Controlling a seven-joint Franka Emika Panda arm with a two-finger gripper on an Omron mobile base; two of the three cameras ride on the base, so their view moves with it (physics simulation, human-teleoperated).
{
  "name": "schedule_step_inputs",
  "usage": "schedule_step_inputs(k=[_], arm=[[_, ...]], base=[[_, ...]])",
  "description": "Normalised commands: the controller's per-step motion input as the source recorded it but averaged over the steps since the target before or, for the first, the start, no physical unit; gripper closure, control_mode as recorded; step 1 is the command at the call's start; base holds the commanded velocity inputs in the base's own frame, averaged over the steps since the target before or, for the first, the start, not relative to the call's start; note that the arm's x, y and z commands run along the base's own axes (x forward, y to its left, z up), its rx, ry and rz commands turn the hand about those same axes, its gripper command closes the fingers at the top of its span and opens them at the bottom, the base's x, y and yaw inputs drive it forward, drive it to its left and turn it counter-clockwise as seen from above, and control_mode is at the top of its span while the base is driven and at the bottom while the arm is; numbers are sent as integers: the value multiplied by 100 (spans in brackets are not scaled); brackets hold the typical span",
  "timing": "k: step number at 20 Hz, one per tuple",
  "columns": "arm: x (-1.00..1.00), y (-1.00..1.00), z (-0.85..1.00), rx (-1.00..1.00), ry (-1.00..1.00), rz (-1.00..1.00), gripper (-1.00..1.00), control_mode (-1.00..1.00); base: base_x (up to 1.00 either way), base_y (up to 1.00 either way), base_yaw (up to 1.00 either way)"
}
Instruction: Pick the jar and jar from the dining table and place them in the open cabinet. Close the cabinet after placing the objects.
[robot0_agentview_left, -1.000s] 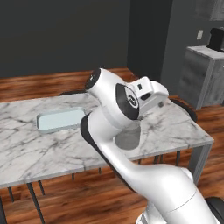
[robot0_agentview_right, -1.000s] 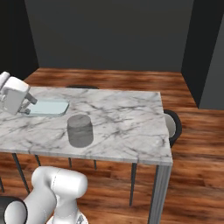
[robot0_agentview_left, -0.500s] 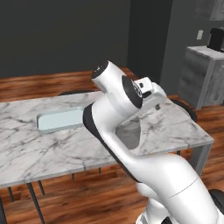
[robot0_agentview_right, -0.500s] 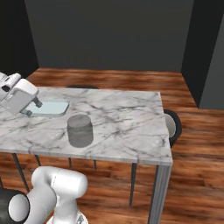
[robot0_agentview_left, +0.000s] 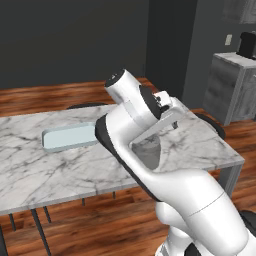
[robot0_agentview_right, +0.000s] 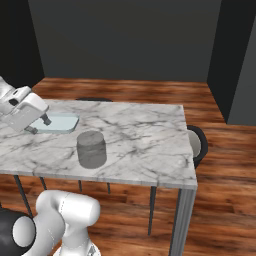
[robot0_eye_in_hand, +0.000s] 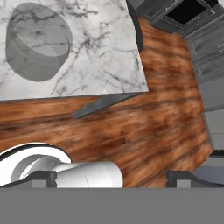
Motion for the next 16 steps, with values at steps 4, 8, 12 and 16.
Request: schedule_step_inputs(k=[4, 8, 12, 16], arm=[[16, 0, -9, 6, 6, 1, -100, -100], [7, -5, -6, 13, 3, 2, -100, -100], [4, -2, -9, 12, 3, 1, -100, -100], [14, 0, -10, 11, 5, 0, -100, -100]], base=[[0, 0, 0], [0, 0, 0], [0, 0, 0], [0, 0, 0]])
